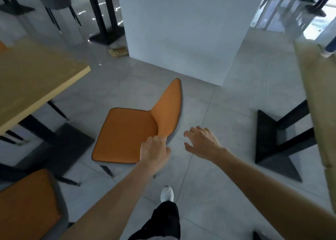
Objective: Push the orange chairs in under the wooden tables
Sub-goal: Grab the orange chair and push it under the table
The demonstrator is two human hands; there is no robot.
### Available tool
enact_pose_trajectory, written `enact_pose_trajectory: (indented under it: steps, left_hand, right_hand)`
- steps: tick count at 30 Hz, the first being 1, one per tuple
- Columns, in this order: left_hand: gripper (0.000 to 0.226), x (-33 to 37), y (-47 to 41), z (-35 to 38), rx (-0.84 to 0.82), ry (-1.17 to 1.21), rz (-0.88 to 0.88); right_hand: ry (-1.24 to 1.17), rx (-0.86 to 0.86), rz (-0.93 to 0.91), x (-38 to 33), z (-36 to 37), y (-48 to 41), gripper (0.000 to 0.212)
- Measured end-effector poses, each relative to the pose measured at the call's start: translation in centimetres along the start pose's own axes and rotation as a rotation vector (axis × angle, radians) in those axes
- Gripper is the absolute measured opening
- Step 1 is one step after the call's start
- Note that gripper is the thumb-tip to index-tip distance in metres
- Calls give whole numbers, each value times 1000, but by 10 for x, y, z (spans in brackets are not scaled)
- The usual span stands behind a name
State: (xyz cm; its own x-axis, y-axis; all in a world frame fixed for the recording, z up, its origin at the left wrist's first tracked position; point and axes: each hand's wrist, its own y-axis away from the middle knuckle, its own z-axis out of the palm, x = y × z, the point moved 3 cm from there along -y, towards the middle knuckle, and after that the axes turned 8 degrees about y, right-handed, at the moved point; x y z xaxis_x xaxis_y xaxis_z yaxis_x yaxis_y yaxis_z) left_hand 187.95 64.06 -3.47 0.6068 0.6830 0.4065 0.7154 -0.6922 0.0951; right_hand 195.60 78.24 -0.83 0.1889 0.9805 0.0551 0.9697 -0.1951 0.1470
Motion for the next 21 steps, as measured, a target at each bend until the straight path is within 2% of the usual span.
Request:
enact_pose_trajectory:
  steps: [7,11,15,21]
  left_hand:
    - [52,22,-123,21,-30,147,-88]
    - [66,32,-159,29,-70,167,-116]
    - [77,36,-175,40,-82,204,-198]
    - [77,34,-186,61,-10,260,-367]
  right_hand:
    - [27,8,-98,79,0,-108,40]
    - [58,15,-211,102,-1,-154,46]
    - [183,-56,-403,116,9,-198,58]
    - [346,-114,-744,128,32,-261,73]
